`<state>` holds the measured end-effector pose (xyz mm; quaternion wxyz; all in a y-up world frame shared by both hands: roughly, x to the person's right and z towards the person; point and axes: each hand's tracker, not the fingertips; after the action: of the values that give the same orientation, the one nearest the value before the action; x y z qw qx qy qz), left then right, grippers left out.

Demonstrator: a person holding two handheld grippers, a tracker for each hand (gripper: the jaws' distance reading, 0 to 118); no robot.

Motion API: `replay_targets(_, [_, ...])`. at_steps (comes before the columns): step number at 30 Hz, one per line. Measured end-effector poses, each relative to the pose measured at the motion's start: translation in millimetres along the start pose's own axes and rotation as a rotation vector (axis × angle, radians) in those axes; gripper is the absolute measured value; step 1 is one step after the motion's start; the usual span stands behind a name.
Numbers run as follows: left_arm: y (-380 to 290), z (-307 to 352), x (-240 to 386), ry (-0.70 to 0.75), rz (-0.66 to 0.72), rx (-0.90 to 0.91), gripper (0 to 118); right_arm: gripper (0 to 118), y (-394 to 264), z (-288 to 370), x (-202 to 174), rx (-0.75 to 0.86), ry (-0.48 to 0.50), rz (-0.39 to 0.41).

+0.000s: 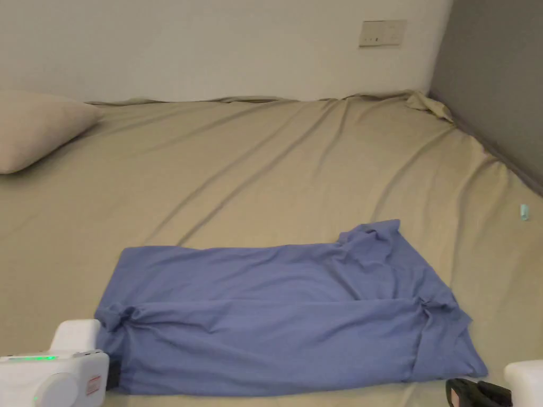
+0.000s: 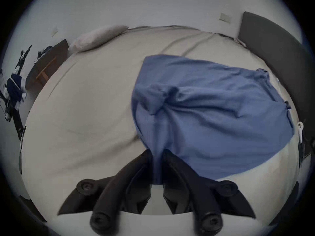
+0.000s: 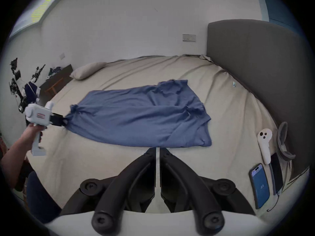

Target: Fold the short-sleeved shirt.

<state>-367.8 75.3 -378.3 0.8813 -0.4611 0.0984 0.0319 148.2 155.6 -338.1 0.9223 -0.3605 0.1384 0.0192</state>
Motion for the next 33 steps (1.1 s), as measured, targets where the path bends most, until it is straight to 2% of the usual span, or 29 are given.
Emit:
replay_targets(1, [-0.7,5.3,-0.3,-0.054,0.003,0.018,9,6,1.7,-6.5,9.2,-0.007,-0.007,-0.004])
replay_targets(3, [6.2,22.2,-1.9,-0.151,0.099,0.053,9,6,8.7,-25.3,31.2,-0.024,-0.045,0.009])
replay_targets(4, [4.9,26.5,-4.7,-0.17,0.123,0.059,9,22,11.6,-36.2,41.5,-0.028,-0.051,0.018])
replay_targets(5, [2.8,31.2,-7.3,-0.189,0.151,0.071,9,62,14.8,-52.1,55.7,-0.053,-0.058,0.043])
replay_targets(6, [9.4,41.0,1.4,-0.2,0.175,0.087,9,62,18.8,-69.2,68.1,-0.096,-0.03,0.079])
replay_targets(7, [8.2,43.5,2.6,-0.152,0.103,0.067,9,80,22.0,-83.3,76.2,-0.143,-0.032,0.099])
replay_targets(8, [7.9,44.7,6.1,-0.139,0.026,0.057,9,109,23.9,-100.2,83.3,-0.193,-0.082,0.104])
replay_targets(9, [10.7,45.2,11.4,-0.133,-0.014,0.054,9,118,21.4,-116.2,90.0,-0.091,-0.097,0.091])
replay_targets(10, [13.0,46.5,12.0,-0.097,-0.015,0.048,9,116,20.5,-128.8,95.9,-0.141,-0.094,0.093])
replay_targets(11, [10.4,46.9,11.4,-0.124,0.018,0.03,9,116,19.0,-142.6,101.6,-0.193,-0.109,0.075])
replay_targets(14, [14.5,46.7,4.0,-0.138,0.074,0.019,9,116,27.7,-150.6,102.0,-0.298,-0.121,0.093])
replay_targets(15, [14.1,47.0,2.2,-0.133,0.076,0.025,9,113,25.5,-154.3,103.1,-0.321,-0.078,0.073])
replay_targets(16, [13.0,47.0,1.3,-0.129,0.076,0.02,9,90,25.1,-156.5,103.8,-0.35,-0.042,0.048])
replay_targets(18, [15.7,43.0,-1.8,-0.131,0.087,0.002,9,42,30.3,-148.5,100.8,-0.318,0.062,-0.086])
replay_targets(19, [14.4,44.7,-3.3,-0.126,0.087,0.004,9,12,33.1,-142.5,96.7,-0.29,0.044,-0.077])
replay_targets(21, [10.6,52.4,-7.4,-0.142,0.108,0.005,9,11,36.7,-133.6,88.4,-0.268,0.008,-0.009])
replay_targets(23, [15.4,55.8,-14.1,-0.18,0.163,-0.011,9,11,40.0,-123.0,96.2,-0.267,0.047,-0.044])
replay_targets(24, [14.3,61.8,-18.1,-0.242,0.223,0.001,9,11,42.3,-114.9,103.3,-0.259,0.106,-0.11])
replay_targets(26, [16.0,70.2,-29.0,-0.246,0.234,0.006,9,10,47.2,-95.1,114.6,-0.234,0.131,-0.172])
replay_targets(28, [11.9,83.0,-40.3,-0.247,0.233,0.006,9,10,50.6,-74.1,122.0,-0.22,0.15,-0.177])
replay_targets(30, [3.5,92.8,-54.9,-0.309,0.286,-0.017,9,10,51.5,-45.6,112.7,-0.216,0.133,-0.174])
replay_targets(33, [-19.4,112.4,-70.8,-0.29,0.26,-0.05,9,10,41.1,-15.3,113.5,-0.249,0.125,-0.173])
